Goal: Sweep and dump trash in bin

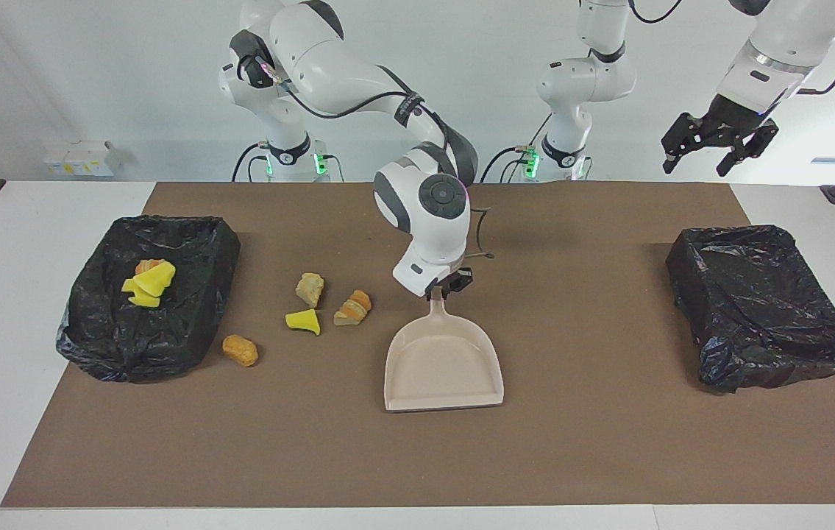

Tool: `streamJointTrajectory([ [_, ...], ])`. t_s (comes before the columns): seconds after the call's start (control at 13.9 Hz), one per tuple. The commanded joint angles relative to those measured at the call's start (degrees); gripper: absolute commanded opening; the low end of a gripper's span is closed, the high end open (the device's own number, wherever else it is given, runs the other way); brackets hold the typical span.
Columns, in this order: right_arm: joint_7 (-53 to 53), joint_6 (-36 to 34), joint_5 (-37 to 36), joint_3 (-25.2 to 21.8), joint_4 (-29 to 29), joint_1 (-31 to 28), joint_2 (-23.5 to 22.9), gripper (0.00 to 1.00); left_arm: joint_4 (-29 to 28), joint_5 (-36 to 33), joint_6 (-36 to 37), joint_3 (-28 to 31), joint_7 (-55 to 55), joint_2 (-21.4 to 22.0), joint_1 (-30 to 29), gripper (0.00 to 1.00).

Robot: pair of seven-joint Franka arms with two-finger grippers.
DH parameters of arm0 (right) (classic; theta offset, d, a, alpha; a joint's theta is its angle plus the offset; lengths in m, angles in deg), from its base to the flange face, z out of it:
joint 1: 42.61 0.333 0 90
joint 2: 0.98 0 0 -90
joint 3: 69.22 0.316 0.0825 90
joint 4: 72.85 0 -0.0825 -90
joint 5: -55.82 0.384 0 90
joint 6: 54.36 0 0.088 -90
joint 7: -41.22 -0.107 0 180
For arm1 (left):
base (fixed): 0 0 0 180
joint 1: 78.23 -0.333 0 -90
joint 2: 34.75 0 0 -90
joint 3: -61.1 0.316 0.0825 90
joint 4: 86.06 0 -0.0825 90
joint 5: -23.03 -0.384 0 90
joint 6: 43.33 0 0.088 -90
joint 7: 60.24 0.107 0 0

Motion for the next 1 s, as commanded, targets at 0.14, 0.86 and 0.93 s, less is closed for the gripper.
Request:
streamJointTrajectory([
  [0.14,0.12,-2.71,0.86,0.26,-2.06,-1.07,4.52,1.0,-0.74,0.33,0.38,-0.35,0.41,0.95,-0.58,1.0],
  [0.86,-0.93,-4.32,1.74,0.35,-23.83,1.74,24.02,1.0,-0.83,0.68,-10.77,-1.14,-12.81,-3.08,5.29,1.0],
  [0.93,-1.11,-2.92,2.0,0.35,-26.3,2.88,25.43,1.0,-0.83,0.68,-12.88,-1.14,-17.21,-4.05,7.92,1.0],
])
